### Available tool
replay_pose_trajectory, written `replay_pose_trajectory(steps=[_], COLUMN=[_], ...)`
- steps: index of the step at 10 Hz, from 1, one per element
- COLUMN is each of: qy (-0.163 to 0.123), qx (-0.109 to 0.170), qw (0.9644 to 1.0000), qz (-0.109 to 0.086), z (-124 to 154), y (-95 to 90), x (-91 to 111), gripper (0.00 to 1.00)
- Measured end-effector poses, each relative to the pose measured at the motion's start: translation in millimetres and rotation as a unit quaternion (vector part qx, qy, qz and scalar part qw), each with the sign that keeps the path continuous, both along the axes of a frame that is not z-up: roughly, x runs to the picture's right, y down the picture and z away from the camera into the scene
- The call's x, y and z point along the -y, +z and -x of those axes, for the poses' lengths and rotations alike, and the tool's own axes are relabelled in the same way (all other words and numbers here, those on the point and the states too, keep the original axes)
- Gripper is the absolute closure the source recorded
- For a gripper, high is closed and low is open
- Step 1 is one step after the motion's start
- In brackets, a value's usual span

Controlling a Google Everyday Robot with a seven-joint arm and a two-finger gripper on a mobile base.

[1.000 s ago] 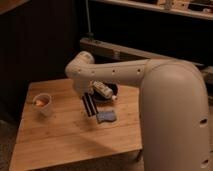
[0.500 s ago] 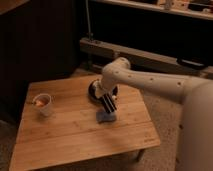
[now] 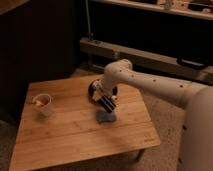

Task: Place the eraser on the white sponge

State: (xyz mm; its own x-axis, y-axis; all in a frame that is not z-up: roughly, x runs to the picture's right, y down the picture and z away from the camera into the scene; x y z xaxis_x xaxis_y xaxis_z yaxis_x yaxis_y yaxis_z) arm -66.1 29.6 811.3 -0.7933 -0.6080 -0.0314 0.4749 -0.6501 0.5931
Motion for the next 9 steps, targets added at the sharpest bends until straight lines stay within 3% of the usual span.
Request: replay_pose_trajectory(steps=[1,3,9], qy=[-0.026,-0.06,-0.1], qx=[-0.002,-0.021,-0.068], qw=[0.9997,0.998,0.9923], qz=[0.002,0.005,0.025], z=[17.4,22.8,-34.7], y=[-2.6,-1.2,-5.5], x=[-2.7,-8.3,-52.8], gripper=[1.0,1.0,1.0])
